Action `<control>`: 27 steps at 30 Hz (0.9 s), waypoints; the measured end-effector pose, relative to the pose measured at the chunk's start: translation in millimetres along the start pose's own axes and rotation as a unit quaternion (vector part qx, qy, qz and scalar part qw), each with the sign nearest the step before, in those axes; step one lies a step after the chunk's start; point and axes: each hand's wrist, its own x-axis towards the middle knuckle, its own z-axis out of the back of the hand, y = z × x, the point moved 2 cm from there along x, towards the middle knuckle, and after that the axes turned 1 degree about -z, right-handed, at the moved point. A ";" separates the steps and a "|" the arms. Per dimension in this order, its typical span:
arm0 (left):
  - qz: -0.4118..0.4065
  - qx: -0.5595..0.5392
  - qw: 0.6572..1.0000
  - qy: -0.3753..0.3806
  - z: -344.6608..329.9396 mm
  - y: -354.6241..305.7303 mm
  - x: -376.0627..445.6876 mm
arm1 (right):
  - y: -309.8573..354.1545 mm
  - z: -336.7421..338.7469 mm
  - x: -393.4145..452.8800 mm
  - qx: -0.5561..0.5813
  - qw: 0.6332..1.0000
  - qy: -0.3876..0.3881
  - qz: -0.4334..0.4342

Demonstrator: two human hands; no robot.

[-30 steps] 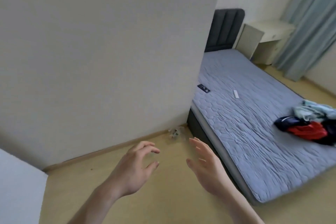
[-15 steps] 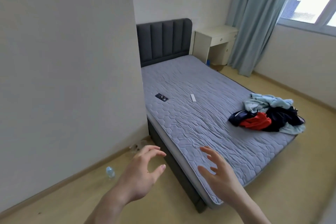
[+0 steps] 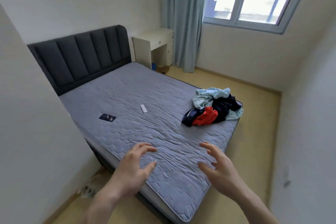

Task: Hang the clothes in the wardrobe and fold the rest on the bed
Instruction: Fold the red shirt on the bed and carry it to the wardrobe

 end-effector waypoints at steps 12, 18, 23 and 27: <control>-0.110 0.010 0.985 0.134 -122.5 -70.8 196.1 | -90.8 125.4 46.0 0.015 0.985 -0.139 -0.099; -0.087 0.017 0.986 0.138 -191.9 -101.3 284.3 | -157.1 191.4 117.3 0.024 0.988 -0.112 -0.106; -0.030 0.018 0.992 0.125 -249.5 -137.3 348.3 | -212.3 261.2 187.6 0.014 0.992 -0.066 -0.109; -0.003 0.014 0.994 0.107 -282.3 -164.1 387.4 | -243.3 305.4 244.6 0.008 0.995 -0.027 -0.099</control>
